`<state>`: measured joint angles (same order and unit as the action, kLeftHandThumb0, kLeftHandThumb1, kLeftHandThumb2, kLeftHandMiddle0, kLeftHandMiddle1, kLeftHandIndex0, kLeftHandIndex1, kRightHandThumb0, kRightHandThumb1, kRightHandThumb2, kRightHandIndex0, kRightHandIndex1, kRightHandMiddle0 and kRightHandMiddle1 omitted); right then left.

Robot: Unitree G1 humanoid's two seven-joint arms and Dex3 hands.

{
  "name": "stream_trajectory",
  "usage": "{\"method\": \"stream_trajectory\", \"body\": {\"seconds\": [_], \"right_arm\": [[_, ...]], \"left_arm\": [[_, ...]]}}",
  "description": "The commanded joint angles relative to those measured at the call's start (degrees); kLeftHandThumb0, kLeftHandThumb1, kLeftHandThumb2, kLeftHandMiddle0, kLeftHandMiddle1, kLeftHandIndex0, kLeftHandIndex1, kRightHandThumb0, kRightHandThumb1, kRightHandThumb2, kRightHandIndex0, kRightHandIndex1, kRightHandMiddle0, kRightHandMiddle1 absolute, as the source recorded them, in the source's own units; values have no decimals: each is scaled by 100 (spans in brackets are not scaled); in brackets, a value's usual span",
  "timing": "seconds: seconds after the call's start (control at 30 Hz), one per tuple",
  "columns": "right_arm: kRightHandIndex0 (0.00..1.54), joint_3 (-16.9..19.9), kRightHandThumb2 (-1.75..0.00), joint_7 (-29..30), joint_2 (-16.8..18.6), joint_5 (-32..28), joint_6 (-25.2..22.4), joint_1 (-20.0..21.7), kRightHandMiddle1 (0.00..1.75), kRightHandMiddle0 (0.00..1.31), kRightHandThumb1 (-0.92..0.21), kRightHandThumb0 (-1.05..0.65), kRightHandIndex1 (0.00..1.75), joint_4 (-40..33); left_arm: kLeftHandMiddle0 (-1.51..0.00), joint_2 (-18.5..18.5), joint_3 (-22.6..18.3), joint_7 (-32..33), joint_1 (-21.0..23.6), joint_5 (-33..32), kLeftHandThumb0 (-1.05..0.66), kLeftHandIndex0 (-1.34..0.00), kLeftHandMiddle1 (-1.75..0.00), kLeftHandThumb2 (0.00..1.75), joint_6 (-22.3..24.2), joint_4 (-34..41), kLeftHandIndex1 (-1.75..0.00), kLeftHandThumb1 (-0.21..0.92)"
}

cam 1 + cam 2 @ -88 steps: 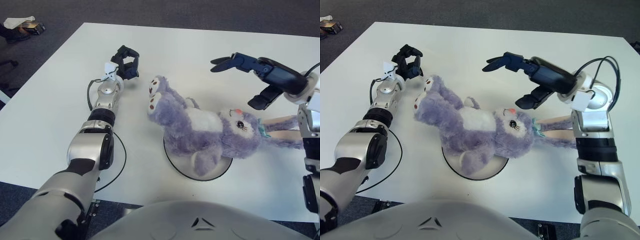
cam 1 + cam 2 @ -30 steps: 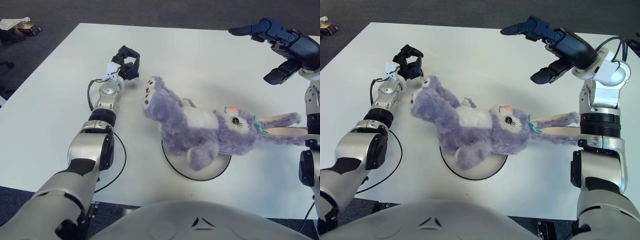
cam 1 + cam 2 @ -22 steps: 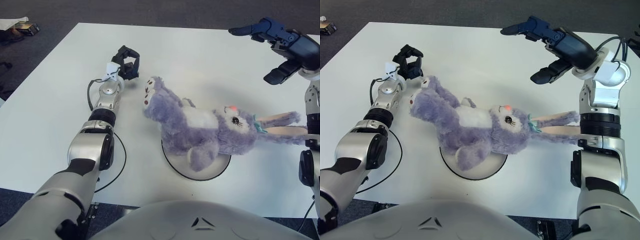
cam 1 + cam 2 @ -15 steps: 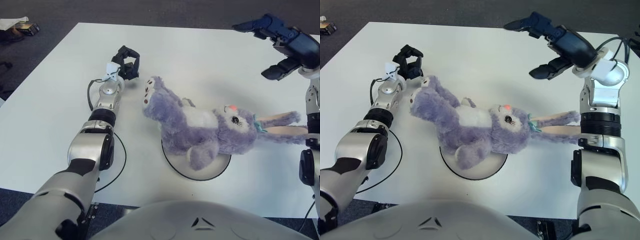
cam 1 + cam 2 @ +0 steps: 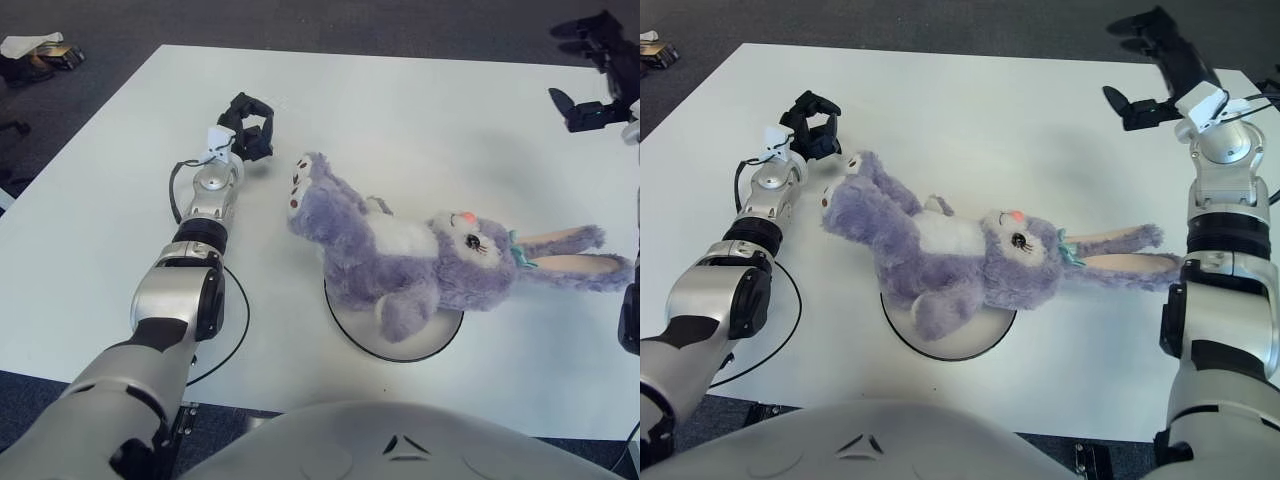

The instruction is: Put the doll into the plate.

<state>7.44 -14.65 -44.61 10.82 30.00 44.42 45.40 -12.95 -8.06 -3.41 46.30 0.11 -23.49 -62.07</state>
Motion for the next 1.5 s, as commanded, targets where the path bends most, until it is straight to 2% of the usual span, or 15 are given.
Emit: {"method": "stream_trajectory", "body": {"seconds": [0.0, 0.5, 1.47], "right_arm": [[2, -103, -111, 200, -81, 157, 156, 201, 102, 0, -46, -25, 84, 167], [2, -212, -108, 310, -102, 164, 262, 267, 102, 0, -48, -28, 84, 305], [2, -253, -107, 335, -107, 147, 265, 271, 102, 0, -48, -28, 84, 304]], "left_arm": [[-94, -48, -76, -33, -74, -100, -40, -39, -175, 96, 38, -41, -175, 60], [-96, -79, -142, -85, -110, -167, -40, -40, -175, 97, -52, -44, -175, 59], [-92, -138, -313, -215, -164, -348, -39, -37, -175, 91, -26, 4, -175, 64]]}}
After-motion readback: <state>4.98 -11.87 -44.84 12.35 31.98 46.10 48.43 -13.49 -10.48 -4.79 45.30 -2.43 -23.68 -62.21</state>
